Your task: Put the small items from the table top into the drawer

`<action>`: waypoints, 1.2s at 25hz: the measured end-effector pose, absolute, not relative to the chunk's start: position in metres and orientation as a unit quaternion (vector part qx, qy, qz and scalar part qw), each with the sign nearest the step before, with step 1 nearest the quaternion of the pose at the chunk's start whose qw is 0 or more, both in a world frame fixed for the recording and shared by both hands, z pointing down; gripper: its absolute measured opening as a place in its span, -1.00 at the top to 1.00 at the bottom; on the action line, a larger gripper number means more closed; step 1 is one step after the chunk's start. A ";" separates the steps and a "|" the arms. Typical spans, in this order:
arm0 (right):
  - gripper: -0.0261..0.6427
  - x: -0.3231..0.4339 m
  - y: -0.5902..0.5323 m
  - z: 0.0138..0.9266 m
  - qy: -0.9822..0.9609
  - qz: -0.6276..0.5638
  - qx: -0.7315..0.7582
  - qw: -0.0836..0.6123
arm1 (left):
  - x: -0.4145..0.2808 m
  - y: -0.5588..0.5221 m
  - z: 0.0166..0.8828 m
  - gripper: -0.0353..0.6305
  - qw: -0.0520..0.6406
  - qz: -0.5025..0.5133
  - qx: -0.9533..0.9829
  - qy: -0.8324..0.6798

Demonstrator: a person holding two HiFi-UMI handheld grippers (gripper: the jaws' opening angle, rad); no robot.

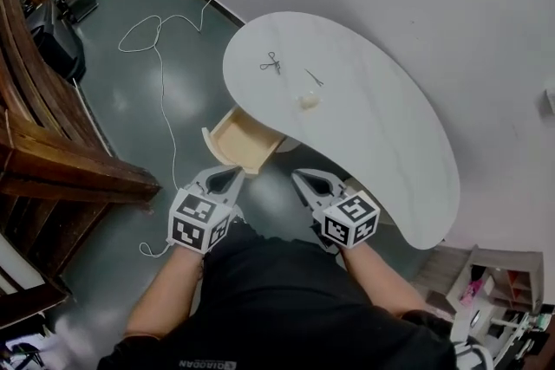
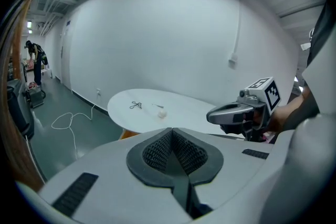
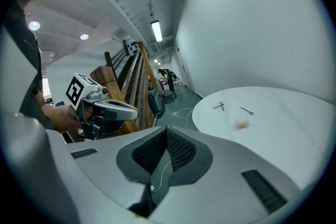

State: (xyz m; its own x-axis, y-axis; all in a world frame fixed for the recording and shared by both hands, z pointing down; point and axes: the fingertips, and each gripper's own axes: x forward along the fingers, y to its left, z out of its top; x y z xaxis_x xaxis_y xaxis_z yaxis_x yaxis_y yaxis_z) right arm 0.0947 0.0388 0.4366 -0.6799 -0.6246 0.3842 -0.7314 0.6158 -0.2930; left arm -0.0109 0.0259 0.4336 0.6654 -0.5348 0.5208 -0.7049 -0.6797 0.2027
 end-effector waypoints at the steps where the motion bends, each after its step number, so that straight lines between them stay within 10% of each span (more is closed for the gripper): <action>1: 0.93 0.092 0.033 0.437 -0.888 0.218 0.385 0.125 | -0.013 0.019 0.434 0.85 0.195 0.216 0.893 -0.342; 30: 0.93 0.093 -0.084 0.492 -0.844 0.201 0.449 0.213 | -0.069 -0.071 0.466 0.85 0.205 0.237 0.891 -0.329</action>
State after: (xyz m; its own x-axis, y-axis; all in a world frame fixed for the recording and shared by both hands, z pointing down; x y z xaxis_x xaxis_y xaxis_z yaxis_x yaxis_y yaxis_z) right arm 0.0930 -0.0839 0.4918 -0.5059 -0.6727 0.5399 -0.8440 0.5153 -0.1489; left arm -0.0686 -0.0711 0.4664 0.6705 -0.4892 0.5578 -0.6838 -0.6990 0.2090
